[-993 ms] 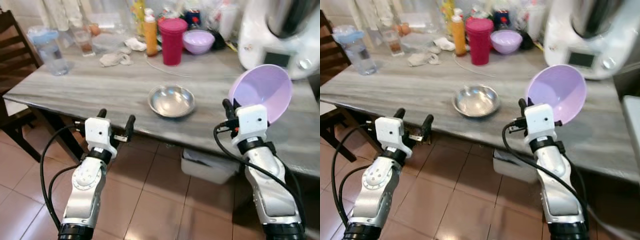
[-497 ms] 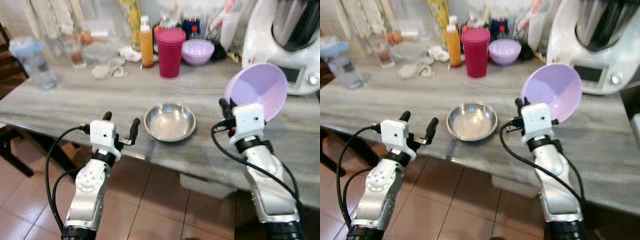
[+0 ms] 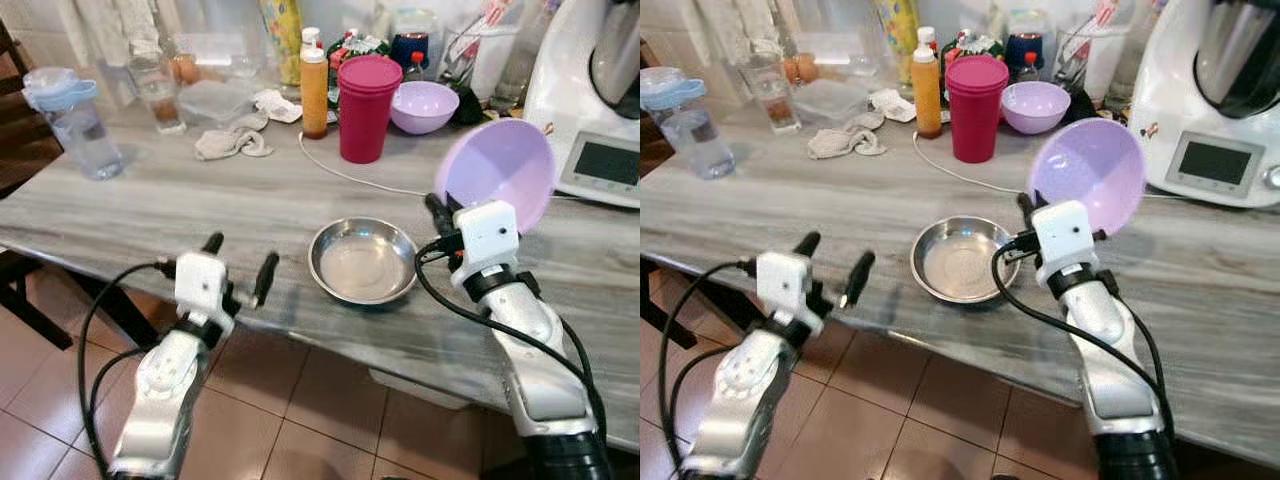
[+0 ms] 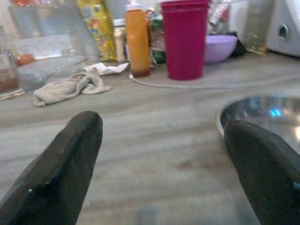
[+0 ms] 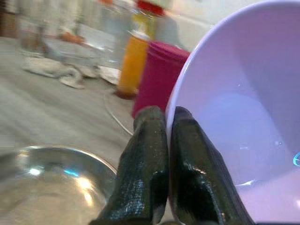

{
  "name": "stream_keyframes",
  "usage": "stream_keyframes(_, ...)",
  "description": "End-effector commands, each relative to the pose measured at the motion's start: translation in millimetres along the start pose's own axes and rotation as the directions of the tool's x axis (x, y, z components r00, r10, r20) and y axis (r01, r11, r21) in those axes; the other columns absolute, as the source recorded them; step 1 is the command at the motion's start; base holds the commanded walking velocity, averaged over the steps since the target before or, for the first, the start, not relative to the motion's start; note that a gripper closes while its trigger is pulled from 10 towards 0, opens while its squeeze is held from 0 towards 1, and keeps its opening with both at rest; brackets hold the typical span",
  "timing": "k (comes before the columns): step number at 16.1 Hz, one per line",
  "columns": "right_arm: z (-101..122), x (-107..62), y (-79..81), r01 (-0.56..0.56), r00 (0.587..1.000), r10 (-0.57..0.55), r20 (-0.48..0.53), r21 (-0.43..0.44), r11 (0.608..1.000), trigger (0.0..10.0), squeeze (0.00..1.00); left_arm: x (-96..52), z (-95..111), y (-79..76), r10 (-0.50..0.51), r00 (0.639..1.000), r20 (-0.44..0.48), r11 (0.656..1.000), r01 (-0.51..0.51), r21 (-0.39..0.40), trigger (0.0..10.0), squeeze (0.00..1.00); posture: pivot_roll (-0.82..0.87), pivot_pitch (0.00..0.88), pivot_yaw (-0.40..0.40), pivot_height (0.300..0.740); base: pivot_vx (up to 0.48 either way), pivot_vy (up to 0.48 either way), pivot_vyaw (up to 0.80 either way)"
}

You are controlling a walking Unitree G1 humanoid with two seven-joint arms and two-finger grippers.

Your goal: Setting the table

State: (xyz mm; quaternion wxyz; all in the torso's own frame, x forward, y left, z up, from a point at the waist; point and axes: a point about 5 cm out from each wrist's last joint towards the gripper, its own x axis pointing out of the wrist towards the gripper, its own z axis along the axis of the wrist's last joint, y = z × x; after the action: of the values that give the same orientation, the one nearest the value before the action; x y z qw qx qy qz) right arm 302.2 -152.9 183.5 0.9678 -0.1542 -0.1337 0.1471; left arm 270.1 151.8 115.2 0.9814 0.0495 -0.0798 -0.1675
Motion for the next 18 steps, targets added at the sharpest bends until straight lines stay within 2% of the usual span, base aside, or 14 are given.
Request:
stream_keyframes(1, 6.3, 4.6, 3.6, -0.046, 0.998, 0.045, 0.034, 0.005, 0.999, 10.0, 0.0, -2.8, 3.1, 2.4, -0.008, 1.0, 0.011, 1.0, 0.007, 0.029, 10.0, 0.0, -0.19, 0.096, 0.01, 0.74, 0.0, 0.0, 0.0)
stream_keyframes(5, 14.2, 23.2, 10.2, -0.252, 0.966, 0.253, 0.058, -0.029, 0.967, 10.0, 0.0, -12.6, 1.8, 2.0, -0.05, 0.999, -0.007, 0.997, 0.051, 0.05, 10.0, 0.0, -0.18, 0.11, 0.005, 0.74, 0.0, 0.0, 0.0)
stream_keyframes(7, 18.1, 35.8, 22.1, -0.403, 0.912, 0.404, 0.064, -0.031, 0.915, 10.0, 0.0, -16.1, 2.6, 1.1, -0.074, 0.997, -0.01, 0.995, 0.074, 0.061, 10.0, 0.0, -0.16, 0.122, 0.0, 0.74, 0.0, 0.0, 0.0)
stream_keyframes(8, 20.5, 44.6, 31.2, -0.501, 0.862, 0.502, 0.065, -0.037, 0.865, 10.0, 0.0, -18.4, 4.7, 0.1, -0.092, 0.996, -0.007, 0.994, 0.092, 0.065, 10.0, 0.0, -0.15, 0.142, -0.006, 0.74, 0.0, 0.0, 0.0)
stream_keyframes(9, 22.1, 49.0, 36.0, -0.552, 0.831, 0.552, 0.069, -0.022, 0.834, 10.0, 0.0, -20.1, 5.6, -0.5, -0.098, 0.995, -0.008, 0.993, 0.098, 0.066, 10.0, 0.0, -0.15, 0.142, -0.006, 0.74, 0.0, 0.0, 0.0)
stream_keyframes(10, 23.6, 54.1, 42.7, -0.616, 0.783, 0.619, 0.065, -0.059, 0.785, 10.0, 0.0, -24.0, 5.9, -1.7, -0.105, 0.994, -0.013, 0.992, 0.106, 0.07, 10.0, 0.0, -0.13, 0.153, -0.011, 0.74, 0.0, 0.0, 0.0)
stream_keyframes(12, 23.8, 59.9, 51.0, -0.687, 0.72, 0.691, 0.06, -0.079, 0.722, 10.0, 0.0, -29.0, 5.9, -1.3, -0.098, 0.995, -0.021, 0.993, 0.1, 0.07, 10.0, 0.0, -0.12, 0.155, -0.014, 0.74, 0.0, 0.0, 0.0)
stream_keyframes(16, 17.7, 68.4, 60.6, -0.776, 0.625, 0.779, 0.047, -0.077, 0.627, 10.0, 0.0, -35.3, 6.9, -1.7, -0.108, 0.993, -0.038, 0.992, 0.111, 0.066, 10.0, 0.0, -0.08, 0.149, -0.024, 0.74, 0.0, 0.0, 0.0)
stream_keyframes(18, 15.1, 69.3, 63.1, -0.792, 0.604, 0.796, 0.048, -0.074, 0.606, 10.0, 0.0, -33.8, 7.5, -2.7, -0.103, 0.994, -0.034, 0.993, 0.105, 0.061, 10.0, 0.0, -0.08, 0.144, -0.025, 0.74, 0.0, 0.0, 0.0)
